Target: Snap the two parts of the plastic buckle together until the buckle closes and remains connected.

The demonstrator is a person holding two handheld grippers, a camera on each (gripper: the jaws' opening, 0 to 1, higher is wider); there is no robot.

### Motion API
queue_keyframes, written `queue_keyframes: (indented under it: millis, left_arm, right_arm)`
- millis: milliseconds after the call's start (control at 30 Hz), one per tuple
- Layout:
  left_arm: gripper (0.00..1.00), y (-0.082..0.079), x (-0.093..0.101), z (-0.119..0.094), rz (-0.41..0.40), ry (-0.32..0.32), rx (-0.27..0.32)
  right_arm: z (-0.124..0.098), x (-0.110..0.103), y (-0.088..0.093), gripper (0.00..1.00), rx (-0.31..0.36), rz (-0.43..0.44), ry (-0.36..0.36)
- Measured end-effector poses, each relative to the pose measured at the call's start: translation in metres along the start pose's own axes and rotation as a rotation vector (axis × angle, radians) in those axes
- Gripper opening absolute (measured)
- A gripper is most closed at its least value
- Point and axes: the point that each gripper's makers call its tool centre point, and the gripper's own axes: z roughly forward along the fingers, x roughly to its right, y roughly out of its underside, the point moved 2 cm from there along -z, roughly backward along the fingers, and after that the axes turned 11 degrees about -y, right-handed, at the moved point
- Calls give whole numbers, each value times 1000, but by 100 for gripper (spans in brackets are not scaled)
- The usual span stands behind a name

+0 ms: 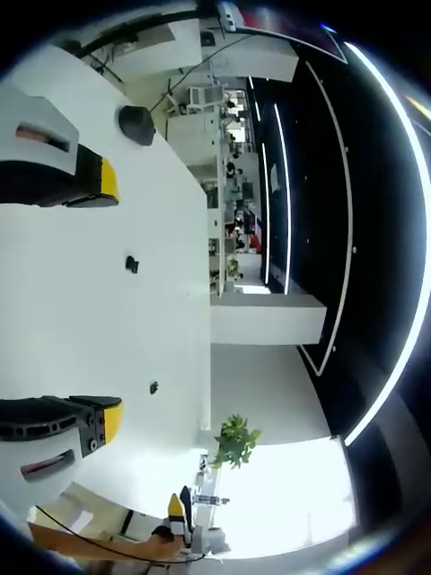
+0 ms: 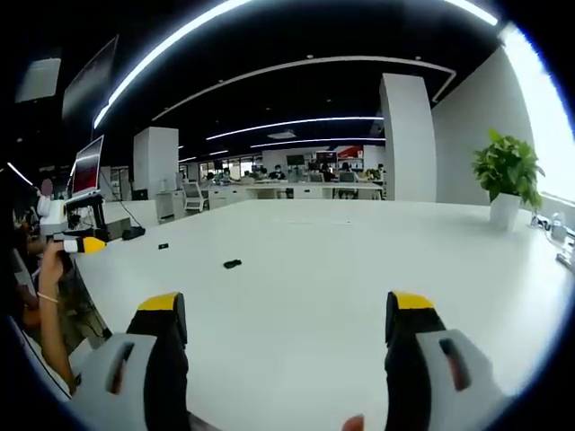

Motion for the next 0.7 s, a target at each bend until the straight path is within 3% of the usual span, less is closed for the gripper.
queue_keyframes:
  millis: [700]
  left_arm:
    - [84,14,-7,19,-43,7,-7]
  right_arm:
    - [1,1,5,91,-15,9,-11]
